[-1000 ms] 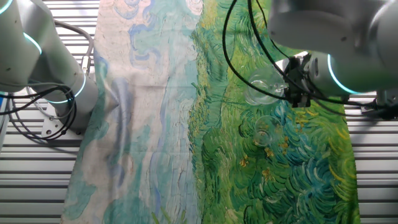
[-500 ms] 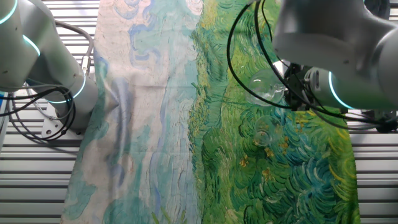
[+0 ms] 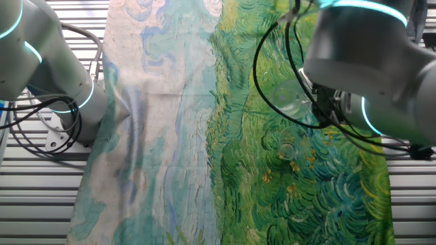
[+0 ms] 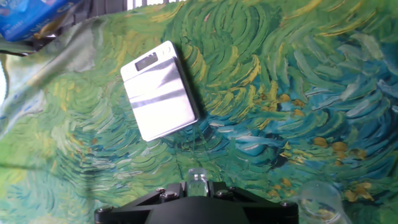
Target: Pour the water from one cup into another empty cup
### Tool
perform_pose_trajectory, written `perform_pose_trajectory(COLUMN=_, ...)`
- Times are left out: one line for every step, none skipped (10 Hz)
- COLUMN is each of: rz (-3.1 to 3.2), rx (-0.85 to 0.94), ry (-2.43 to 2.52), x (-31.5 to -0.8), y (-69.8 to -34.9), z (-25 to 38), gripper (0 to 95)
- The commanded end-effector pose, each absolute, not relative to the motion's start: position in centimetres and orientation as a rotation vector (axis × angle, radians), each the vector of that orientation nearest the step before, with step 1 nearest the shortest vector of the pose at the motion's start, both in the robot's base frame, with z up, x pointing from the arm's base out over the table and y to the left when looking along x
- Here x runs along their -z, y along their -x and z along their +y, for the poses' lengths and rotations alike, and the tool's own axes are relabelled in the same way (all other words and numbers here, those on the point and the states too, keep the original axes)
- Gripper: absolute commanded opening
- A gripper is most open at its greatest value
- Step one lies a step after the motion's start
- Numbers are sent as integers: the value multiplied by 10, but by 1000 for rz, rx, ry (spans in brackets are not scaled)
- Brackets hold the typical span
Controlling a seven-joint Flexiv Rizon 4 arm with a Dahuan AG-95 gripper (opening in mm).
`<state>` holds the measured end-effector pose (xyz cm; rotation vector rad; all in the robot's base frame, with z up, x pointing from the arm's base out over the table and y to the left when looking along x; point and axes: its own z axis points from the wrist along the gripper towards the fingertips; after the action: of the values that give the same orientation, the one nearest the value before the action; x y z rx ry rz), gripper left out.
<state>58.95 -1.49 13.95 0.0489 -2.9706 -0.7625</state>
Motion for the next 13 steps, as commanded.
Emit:
perform_pose_trajectory(rz=-2966, rx=768, ry=-50, x=-138, y=-590, z=-15, gripper=0)
perform_pose_trajectory(rz=-2966, rx=775, ry=-53, x=-136, y=-590, z=-16, gripper=0)
perform_pose_trajectory(rz=-2962, rx=792, ry=-54, x=-134, y=-591, z=-16, gripper=0)
perform_pose_trajectory(rz=-2958, rx=802, ry=-55, x=-133, y=-591, z=-16, gripper=0)
perform_pose_trajectory(rz=-2959, rx=805, ry=-57, x=-133, y=-591, z=-16, gripper=0)
perform_pose_trajectory(rz=-2957, rx=806, ry=-58, x=-132, y=-591, z=-17, gripper=0)
perform_pose_trajectory(rz=-2956, rx=808, ry=-60, x=-132, y=-591, z=-17, gripper=0)
perform_pose_trajectory(rz=-2957, rx=810, ry=-67, x=-130, y=-592, z=-17, gripper=0)
perform_pose_trajectory(rz=-2955, rx=814, ry=-74, x=-128, y=-592, z=-18, gripper=0)
perform_pose_trajectory(rz=-2954, rx=819, ry=-79, x=-127, y=-593, z=-18, gripper=0)
perform_pose_trajectory(rz=-2949, rx=836, ry=-77, x=-126, y=-593, z=-18, gripper=0)
perform_pose_trajectory(rz=-2946, rx=840, ry=-71, x=-125, y=-593, z=-19, gripper=0)
perform_pose_trajectory(rz=-2943, rx=843, ry=-63, x=-125, y=-593, z=-19, gripper=0)
